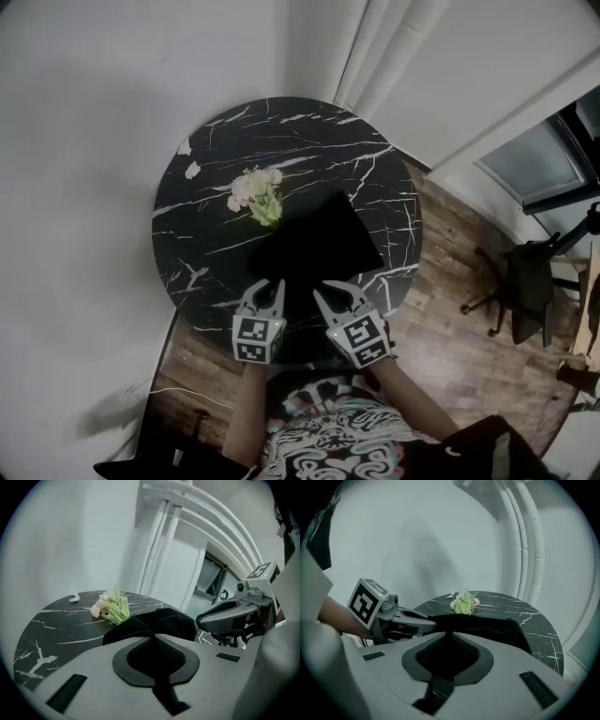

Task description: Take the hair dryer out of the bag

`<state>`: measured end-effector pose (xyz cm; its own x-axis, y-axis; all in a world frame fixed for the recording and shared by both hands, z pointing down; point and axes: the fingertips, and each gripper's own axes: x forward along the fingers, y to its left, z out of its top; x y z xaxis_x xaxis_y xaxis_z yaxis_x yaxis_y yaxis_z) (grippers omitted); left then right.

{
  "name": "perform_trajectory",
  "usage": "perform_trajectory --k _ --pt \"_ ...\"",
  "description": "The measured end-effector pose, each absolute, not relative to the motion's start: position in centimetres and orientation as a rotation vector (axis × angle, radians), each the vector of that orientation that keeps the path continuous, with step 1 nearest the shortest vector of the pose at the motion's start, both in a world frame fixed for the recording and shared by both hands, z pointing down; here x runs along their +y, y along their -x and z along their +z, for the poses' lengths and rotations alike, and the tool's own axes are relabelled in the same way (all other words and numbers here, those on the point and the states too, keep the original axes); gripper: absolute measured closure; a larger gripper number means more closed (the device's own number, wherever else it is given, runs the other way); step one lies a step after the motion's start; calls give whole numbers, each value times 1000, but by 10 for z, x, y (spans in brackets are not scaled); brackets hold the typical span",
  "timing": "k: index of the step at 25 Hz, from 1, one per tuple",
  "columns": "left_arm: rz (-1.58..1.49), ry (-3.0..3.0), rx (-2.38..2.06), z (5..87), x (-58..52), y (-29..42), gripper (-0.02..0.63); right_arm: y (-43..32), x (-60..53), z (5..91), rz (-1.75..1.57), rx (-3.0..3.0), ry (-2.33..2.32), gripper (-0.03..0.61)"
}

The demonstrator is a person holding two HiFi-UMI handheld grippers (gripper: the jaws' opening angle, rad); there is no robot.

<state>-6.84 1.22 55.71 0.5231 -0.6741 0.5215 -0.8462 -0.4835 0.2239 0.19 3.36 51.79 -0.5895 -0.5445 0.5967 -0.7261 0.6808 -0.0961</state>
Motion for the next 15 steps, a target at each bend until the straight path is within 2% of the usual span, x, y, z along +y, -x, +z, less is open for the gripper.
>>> perform_trajectory --k 10,15 --pt "447 -2349 -1230 542 1 61 595 8 36 515 415 -2364 -912 551" --pt "427 -2369 -1220 536 -1 61 595 22 36 522 449 -2365 -862 471"
